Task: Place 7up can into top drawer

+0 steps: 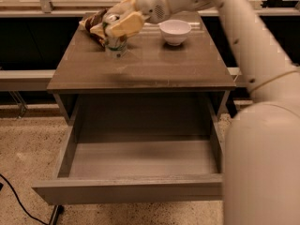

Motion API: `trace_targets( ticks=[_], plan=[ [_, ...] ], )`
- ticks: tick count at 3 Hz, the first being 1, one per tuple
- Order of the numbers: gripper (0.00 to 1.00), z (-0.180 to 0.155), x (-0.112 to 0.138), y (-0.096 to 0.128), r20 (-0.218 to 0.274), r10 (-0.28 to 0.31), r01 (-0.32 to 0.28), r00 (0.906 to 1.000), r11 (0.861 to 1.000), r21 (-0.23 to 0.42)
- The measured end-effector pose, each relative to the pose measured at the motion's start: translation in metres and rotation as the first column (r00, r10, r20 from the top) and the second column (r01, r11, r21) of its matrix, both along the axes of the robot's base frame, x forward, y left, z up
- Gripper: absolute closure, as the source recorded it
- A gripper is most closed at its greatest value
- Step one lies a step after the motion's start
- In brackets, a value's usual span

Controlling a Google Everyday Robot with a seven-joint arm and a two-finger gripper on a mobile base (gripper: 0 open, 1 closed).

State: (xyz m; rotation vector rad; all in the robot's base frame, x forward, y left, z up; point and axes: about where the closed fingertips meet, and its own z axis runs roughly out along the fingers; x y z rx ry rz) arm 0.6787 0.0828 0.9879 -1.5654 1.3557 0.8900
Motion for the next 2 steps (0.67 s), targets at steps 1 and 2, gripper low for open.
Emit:
trace_targets(
  ticks=[1,2],
  plan=[
    [1.0,0.001,-0.015,-0.083,0.106,-0.124,0.131,0.9866,0.989,-0.066],
    [1.0,-0.057,-0.036,-0.144,0.065,-0.209,0.216,0.9758,0.966,-0.143]
  ],
)
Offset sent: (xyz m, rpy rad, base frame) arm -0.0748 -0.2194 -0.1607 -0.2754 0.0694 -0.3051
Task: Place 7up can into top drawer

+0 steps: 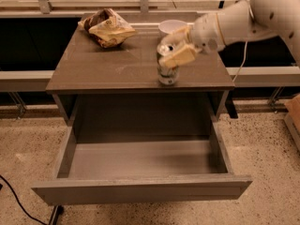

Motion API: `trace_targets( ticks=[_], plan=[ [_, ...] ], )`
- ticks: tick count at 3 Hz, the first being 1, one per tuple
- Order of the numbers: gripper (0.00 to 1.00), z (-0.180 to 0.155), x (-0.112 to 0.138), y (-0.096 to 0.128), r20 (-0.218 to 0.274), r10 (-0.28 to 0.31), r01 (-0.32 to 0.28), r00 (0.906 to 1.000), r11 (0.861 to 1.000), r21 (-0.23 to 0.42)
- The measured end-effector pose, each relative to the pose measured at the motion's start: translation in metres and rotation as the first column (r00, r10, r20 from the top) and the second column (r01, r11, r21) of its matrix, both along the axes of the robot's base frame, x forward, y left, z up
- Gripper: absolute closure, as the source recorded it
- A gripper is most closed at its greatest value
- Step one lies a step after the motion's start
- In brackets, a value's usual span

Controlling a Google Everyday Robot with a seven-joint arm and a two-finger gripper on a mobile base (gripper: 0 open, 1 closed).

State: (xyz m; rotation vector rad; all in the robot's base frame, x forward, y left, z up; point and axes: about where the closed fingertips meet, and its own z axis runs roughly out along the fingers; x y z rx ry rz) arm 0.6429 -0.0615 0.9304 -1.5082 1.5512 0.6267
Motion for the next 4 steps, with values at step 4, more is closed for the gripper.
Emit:
trace_targets(
  ticks=[4],
  plan=[
    [1.0,0.027,-0.037,-0.012,-0.071,-0.054,0.074,0.996,0.942,0.328]
  ],
)
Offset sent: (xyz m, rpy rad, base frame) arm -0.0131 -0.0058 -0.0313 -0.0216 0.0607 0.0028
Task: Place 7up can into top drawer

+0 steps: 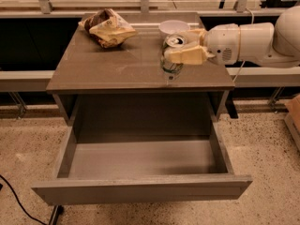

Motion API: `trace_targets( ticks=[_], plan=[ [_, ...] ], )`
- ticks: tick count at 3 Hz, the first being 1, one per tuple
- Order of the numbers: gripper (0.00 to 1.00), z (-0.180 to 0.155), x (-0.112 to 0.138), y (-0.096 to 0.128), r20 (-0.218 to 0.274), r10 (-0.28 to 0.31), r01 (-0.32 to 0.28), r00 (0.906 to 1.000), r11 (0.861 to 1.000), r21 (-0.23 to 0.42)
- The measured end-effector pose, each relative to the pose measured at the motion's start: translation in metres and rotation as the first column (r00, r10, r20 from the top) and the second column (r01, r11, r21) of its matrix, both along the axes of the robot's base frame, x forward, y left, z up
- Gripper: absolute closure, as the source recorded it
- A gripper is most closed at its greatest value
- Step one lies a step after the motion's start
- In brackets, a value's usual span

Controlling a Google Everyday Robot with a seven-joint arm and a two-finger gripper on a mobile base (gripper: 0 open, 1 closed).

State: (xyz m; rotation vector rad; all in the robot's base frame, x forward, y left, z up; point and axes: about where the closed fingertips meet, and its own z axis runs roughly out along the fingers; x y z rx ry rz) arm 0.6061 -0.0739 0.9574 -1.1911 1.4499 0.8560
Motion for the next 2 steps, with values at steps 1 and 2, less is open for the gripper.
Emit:
trace_targets(
  ticks=[1,2],
  plan=[
    [1.0,-0.008,-0.025,-0.003,-0.081,-0.074,0.083,0.994,0.99,0.11],
    [1.0,-0.085,-0.066,0.005,-0.285,-0.088,0.132,0.9545,0.982,0.136]
  ],
)
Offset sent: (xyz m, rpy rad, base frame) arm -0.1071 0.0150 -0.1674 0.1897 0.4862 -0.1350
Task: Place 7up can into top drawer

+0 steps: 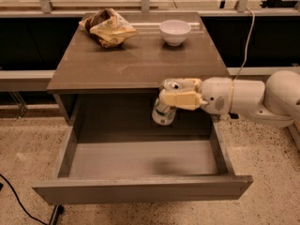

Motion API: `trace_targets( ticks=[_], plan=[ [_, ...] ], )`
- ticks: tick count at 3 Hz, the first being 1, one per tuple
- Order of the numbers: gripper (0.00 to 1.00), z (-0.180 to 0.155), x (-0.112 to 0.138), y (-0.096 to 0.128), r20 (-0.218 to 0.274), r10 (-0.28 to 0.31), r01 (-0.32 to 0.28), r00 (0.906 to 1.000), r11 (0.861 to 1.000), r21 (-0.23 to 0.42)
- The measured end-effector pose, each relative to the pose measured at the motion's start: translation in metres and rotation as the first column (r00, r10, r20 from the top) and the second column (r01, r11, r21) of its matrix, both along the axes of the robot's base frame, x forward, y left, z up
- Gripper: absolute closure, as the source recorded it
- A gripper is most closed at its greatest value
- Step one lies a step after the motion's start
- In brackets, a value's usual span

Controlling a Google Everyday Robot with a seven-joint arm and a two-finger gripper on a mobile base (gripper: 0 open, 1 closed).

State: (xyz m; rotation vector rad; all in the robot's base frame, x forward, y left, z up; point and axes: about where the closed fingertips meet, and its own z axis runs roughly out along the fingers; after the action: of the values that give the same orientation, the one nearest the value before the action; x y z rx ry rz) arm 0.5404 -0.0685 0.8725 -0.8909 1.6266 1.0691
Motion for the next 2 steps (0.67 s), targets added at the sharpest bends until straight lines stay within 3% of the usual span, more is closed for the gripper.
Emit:
trace_targets(
  ticks=[1,2],
  plan=[
    [1.0,-0.052,-0.018,0.004,-0.096,0.024,-0.03,0.995,0.998,-0.059],
    [1.0,-0.081,-0.02,0.012,-0.047,0.066,-0.072,0.9967,0.986,-0.15]
  ],
)
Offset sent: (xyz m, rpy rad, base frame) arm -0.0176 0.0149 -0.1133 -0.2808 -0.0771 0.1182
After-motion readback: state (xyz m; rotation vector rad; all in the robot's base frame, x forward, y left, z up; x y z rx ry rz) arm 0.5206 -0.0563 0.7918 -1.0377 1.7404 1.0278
